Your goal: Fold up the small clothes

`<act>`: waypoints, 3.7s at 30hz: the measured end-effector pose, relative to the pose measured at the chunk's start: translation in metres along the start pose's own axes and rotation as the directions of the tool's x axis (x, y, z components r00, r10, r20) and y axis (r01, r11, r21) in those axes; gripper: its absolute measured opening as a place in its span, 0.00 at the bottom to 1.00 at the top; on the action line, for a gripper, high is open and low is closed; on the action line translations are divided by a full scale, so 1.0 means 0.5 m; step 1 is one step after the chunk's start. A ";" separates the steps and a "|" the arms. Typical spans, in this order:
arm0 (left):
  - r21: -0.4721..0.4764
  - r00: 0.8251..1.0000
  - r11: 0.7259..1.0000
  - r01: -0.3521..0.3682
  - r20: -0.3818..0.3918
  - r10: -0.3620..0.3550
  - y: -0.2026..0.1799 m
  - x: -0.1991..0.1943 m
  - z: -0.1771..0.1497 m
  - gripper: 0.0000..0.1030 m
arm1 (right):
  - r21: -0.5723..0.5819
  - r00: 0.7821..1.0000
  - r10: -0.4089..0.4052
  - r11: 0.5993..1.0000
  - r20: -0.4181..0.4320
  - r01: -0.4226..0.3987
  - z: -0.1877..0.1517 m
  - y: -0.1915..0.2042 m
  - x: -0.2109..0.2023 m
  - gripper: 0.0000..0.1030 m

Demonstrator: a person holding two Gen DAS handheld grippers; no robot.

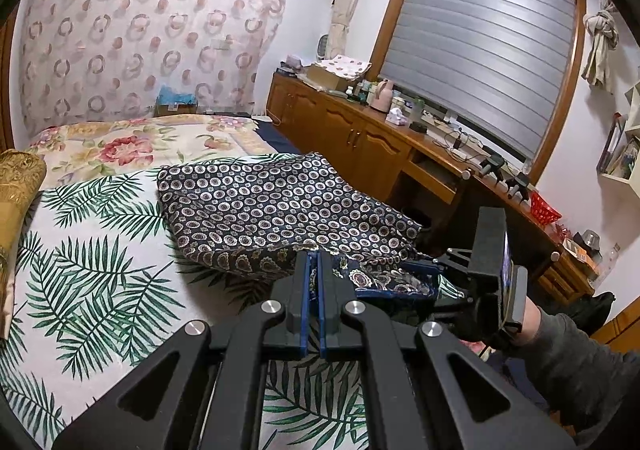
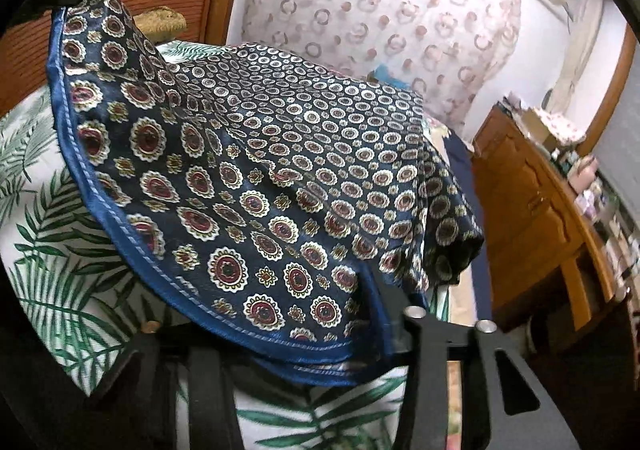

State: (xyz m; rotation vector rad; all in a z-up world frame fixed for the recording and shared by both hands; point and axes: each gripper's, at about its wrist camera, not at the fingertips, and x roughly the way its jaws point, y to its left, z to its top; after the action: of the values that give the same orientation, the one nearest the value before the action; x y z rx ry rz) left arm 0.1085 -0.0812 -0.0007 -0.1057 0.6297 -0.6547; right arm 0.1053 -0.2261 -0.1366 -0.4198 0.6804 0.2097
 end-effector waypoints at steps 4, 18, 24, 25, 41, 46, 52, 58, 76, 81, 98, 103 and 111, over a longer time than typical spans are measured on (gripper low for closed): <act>-0.011 1.000 1.000 0.000 0.007 0.000 0.007 -0.017 -0.011 0.04 | 0.007 1.000 0.000 1.000 0.025 -0.001 0.012 0.007 -0.003 0.04; 0.008 0.991 1.000 0.001 0.133 -0.002 -0.014 -0.154 0.004 0.04 | 0.001 0.973 0.064 0.998 0.221 -0.066 0.092 0.010 -0.152 0.03; -0.026 0.993 0.997 -0.069 0.094 0.072 0.055 -0.091 0.035 0.04 | -0.061 0.976 0.053 0.997 0.212 -0.041 0.161 -0.001 -0.106 0.03; -0.035 0.993 0.996 -0.078 0.084 0.081 0.069 -0.078 0.038 0.04 | -0.068 0.978 0.056 0.997 0.203 -0.043 0.171 -0.002 -0.092 0.03; -0.089 0.978 0.974 -0.208 -0.041 0.205 0.232 0.138 0.104 0.04 | -0.049 0.986 0.148 0.988 0.072 -0.144 0.328 -0.066 0.105 0.03; -0.097 0.973 0.970 -0.224 -0.075 0.217 0.262 0.163 0.095 0.05 | -0.009 0.978 0.198 0.980 0.068 -0.198 0.328 -0.089 0.116 0.03; -0.104 0.976 0.972 -0.211 -0.082 0.203 0.271 0.152 0.097 0.25 | 0.044 0.971 0.233 0.971 0.051 -0.236 0.327 -0.108 0.128 0.03; -0.090 0.979 0.976 -0.198 -0.070 0.192 0.268 0.134 0.098 0.61 | 0.068 0.967 0.249 0.965 0.046 -0.251 0.337 -0.123 0.137 0.03; -0.105 0.951 0.965 -0.242 -0.223 0.214 0.307 0.233 0.035 0.73 | 0.195 0.988 0.102 0.973 0.114 -0.123 0.359 -0.194 0.101 0.51; -0.088 0.943 0.964 -0.251 -0.247 0.223 0.308 0.249 0.022 0.73 | 0.248 0.985 0.116 0.958 0.129 -0.146 0.340 -0.208 0.074 0.61; 0.039 0.912 0.951 -0.308 -0.272 0.307 0.268 0.276 0.015 0.85 | 0.250 0.982 0.190 0.949 0.026 -0.190 0.375 -0.214 0.072 0.62; 0.063 0.905 0.947 -0.316 -0.280 0.320 0.264 0.279 0.014 0.87 | 0.311 0.982 0.187 0.933 0.019 -0.184 0.327 -0.226 0.054 0.65; 0.063 0.905 0.947 -0.314 -0.280 0.319 0.265 0.279 0.016 0.88 | 0.367 0.980 0.185 0.919 -0.076 -0.145 0.250 -0.236 0.094 0.65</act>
State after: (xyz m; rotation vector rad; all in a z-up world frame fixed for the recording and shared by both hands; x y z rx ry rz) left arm 0.2699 -0.0600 -0.1032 0.1092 0.9004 -0.3600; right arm 0.2496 -0.2744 -0.0434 -0.0196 0.8454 0.2175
